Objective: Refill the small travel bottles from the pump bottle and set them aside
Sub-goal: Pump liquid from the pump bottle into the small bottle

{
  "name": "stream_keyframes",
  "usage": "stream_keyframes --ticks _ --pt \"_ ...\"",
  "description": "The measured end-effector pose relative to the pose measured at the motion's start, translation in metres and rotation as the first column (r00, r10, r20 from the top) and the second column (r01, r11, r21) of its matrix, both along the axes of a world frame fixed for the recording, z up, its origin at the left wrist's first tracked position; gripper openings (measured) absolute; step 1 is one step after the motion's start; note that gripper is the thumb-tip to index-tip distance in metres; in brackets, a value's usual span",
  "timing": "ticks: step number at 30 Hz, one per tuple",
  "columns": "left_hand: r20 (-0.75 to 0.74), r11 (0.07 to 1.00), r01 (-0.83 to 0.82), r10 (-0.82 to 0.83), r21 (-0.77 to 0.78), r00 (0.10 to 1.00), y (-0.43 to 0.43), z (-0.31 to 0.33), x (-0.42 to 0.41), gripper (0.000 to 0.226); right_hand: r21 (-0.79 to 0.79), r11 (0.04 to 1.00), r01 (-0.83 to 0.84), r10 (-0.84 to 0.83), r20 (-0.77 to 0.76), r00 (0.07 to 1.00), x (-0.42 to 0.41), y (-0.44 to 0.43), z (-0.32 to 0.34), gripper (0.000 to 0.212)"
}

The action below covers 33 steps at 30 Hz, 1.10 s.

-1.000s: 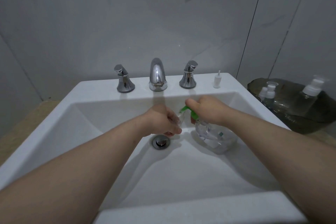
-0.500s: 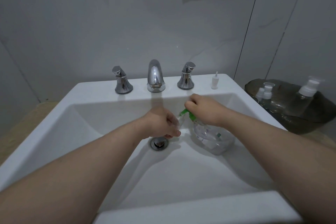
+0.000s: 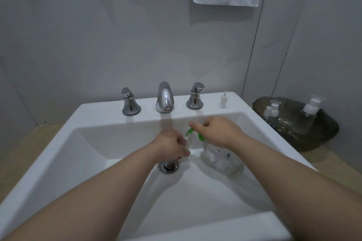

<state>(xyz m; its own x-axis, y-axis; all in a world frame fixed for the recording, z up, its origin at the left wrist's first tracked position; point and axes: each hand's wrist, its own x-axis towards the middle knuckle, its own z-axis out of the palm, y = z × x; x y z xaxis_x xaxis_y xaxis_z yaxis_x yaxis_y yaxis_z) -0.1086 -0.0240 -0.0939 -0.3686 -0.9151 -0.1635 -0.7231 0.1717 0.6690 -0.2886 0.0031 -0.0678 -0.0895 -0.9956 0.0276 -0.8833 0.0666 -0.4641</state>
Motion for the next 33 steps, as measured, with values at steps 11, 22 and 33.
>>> stream_keyframes --ticks 11,22,33 --pt "0.183 0.991 0.111 -0.096 -0.075 0.978 0.012 0.016 -0.002 0.037 0.211 0.974 0.084 -0.082 -0.018 0.996 0.013 0.021 -0.001 0.091" --pt "0.153 0.989 0.136 -0.125 -0.059 0.98 0.01 0.015 0.001 0.029 -0.099 0.987 0.125 -0.143 -0.199 0.97 0.02 0.027 -0.01 0.076" --pt "-0.035 0.992 0.033 -0.029 0.118 0.999 0.011 0.016 0.0 0.034 -0.141 0.97 0.199 -0.222 -0.168 0.96 0.019 0.024 -0.013 0.065"
